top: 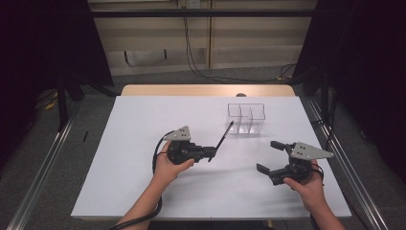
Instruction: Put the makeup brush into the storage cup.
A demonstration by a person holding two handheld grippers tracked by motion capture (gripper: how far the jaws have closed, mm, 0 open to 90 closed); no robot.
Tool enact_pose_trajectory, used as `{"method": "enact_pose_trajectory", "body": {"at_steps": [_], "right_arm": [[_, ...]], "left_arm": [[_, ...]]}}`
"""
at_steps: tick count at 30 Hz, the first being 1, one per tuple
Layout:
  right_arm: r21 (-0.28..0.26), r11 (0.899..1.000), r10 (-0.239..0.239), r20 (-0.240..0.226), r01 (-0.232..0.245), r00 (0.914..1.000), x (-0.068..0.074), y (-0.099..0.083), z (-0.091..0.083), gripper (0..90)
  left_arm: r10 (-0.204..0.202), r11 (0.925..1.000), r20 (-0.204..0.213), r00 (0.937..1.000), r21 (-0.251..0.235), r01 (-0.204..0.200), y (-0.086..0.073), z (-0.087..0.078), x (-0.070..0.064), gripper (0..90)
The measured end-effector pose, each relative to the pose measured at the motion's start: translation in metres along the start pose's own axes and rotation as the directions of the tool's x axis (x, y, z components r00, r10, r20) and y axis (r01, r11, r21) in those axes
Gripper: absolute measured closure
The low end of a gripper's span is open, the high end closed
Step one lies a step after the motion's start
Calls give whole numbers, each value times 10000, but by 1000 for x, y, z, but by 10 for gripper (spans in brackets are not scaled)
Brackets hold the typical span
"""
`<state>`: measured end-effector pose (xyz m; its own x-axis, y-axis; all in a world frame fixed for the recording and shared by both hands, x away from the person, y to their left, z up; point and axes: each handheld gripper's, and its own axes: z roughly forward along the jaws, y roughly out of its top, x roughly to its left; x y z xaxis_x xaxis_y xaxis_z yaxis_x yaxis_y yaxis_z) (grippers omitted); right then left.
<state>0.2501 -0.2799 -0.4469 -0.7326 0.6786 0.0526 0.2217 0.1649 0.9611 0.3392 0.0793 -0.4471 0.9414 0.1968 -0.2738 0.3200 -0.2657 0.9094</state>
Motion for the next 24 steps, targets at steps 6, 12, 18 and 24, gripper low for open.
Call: {"method": "enact_pose_trajectory", "body": {"at_steps": [6, 12, 18, 24], "right_arm": [[-62, 9999, 149, -8, -149, 9999, -1, 3, 2, 0], [-240, 9991, 350, -47, -351, 9994, 0, 9, 8, 7], [-337, 9983, 461, -234, -468, 9987, 3, 15, 17, 9], [-298, 9982, 512, -351, -523, 9981, 7, 19, 28, 6]], "left_arm": [[48, 10000, 8, 10000, -40, -48, -1, 2, -1, 841], [113, 9999, 34, 9999, 15, -113, -2, 4, -2, 841], [194, 9998, 40, 9998, 52, -194, -2, 6, -3, 841], [211, 9998, 41, 9998, 53, -211, -2, 5, -3, 841]]}}
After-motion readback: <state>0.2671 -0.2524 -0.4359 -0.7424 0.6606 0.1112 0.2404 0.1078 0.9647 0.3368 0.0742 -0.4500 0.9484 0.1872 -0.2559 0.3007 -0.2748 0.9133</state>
